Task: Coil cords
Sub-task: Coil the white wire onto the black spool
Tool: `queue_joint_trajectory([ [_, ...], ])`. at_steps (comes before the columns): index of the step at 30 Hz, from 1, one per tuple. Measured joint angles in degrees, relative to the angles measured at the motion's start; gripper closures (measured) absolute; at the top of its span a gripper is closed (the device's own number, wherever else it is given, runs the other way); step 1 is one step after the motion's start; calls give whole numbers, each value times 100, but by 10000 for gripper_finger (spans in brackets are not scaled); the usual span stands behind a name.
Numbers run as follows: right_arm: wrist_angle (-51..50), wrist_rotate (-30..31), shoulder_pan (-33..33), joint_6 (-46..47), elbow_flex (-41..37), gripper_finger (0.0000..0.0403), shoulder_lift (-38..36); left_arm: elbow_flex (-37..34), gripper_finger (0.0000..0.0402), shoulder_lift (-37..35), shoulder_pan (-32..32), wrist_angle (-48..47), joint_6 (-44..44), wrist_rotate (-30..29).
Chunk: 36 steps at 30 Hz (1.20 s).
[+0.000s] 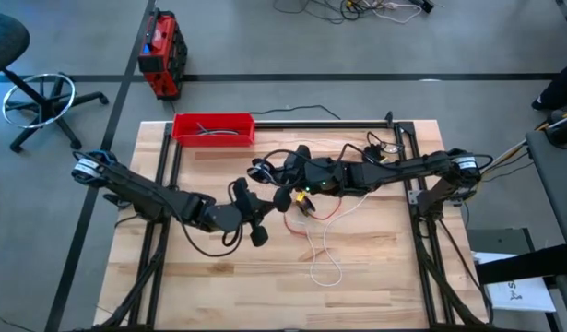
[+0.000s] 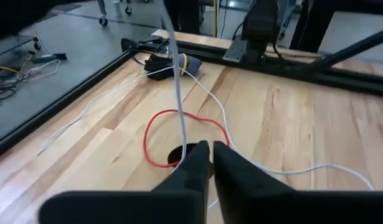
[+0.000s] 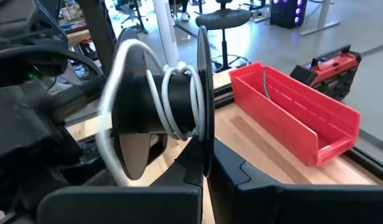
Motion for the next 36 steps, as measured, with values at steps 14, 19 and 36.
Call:
queue_joint_trajectory([
  [14,69,7,2,-676,-2,403,0,-1062,372,-10,3,1552,32,-456],
  [19,85,53,41,-1616,-3,403,0,-1596,331,-12,4,2828,475,-509],
  [36,362,51,197,-2482,-8,403,30,-1737,214,1165,455,5661,2014,-109],
])
